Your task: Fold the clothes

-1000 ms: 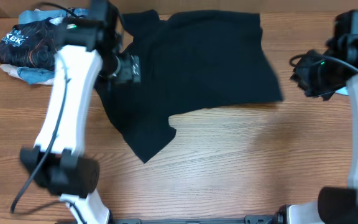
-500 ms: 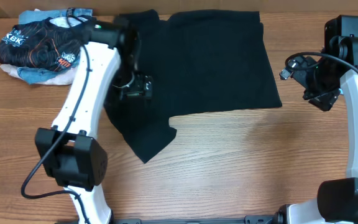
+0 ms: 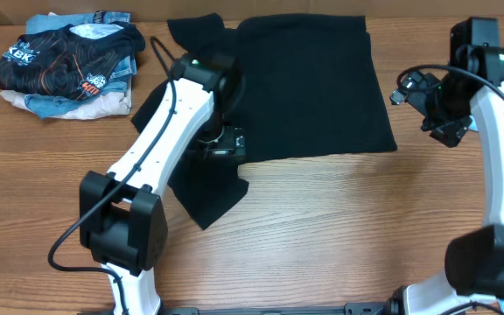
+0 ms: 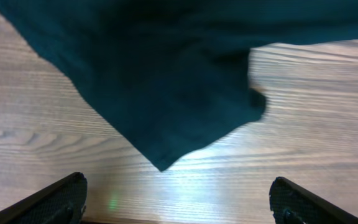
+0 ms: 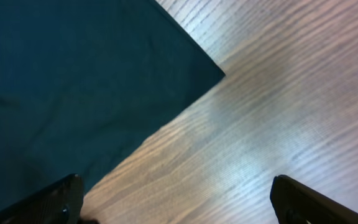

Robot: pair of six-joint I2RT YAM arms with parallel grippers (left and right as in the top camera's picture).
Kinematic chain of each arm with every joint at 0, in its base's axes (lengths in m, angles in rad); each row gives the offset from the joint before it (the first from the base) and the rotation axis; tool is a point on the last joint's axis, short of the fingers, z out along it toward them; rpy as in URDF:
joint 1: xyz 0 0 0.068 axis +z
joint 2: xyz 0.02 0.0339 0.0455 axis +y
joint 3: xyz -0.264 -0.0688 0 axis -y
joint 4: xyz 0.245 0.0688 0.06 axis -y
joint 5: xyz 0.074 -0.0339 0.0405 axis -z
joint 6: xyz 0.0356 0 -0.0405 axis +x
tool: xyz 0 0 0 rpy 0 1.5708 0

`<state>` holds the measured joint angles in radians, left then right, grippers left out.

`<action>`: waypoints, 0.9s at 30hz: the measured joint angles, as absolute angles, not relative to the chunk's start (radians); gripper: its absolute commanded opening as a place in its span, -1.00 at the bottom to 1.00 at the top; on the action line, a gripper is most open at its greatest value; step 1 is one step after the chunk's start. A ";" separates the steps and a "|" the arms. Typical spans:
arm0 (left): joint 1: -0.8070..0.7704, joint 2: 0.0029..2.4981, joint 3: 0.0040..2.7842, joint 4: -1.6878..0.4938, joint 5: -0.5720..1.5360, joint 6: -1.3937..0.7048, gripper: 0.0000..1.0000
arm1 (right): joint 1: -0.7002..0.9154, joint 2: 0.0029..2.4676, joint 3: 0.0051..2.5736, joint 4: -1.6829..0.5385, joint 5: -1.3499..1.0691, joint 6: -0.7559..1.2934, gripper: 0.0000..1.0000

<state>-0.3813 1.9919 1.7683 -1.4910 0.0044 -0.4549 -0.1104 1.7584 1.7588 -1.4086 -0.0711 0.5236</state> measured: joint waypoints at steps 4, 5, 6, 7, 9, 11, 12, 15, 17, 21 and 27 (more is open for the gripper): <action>-0.341 1.992 1.679 -1.459 0.007 -0.467 0.93 | -0.111 1.810 1.757 -1.367 -0.075 0.524 1.00; -0.332 1.992 1.652 -1.442 0.010 -0.469 0.94 | -0.111 1.819 1.757 -1.359 -0.075 0.524 1.00; -0.328 1.992 1.628 -1.428 0.013 -0.469 0.94 | -0.110 1.826 1.757 -1.351 -0.075 0.524 1.00; -0.327 1.992 1.605 -1.415 0.016 -0.469 0.93 | -0.111 1.833 1.757 -1.343 -0.075 0.523 1.00; -0.328 1.992 1.552 -1.380 0.025 -0.469 0.92 | -0.111 1.844 1.757 -1.326 -0.075 0.524 1.00; -0.332 1.992 1.503 -1.354 0.034 -0.474 0.91 | -0.111 1.857 1.757 -1.312 -0.075 0.523 1.00; -0.334 1.992 1.484 -1.348 0.038 -0.479 0.91 | -0.110 1.864 1.756 -1.305 -0.075 0.524 1.00; -0.334 1.992 1.447 -1.344 0.043 -0.511 0.92 | -0.110 1.878 1.755 -1.290 -0.075 0.524 1.00; -0.333 1.992 1.434 -1.342 0.042 -0.535 0.92 | -0.110 1.880 1.753 -1.280 -0.075 0.525 1.00; -0.333 1.992 1.402 -1.338 0.046 -0.582 0.89 | -0.110 1.880 1.750 -1.255 -0.049 0.557 1.00; -0.356 1.991 1.354 -1.338 0.057 -0.655 0.88 | -0.111 1.882 1.726 -1.219 0.009 0.606 1.00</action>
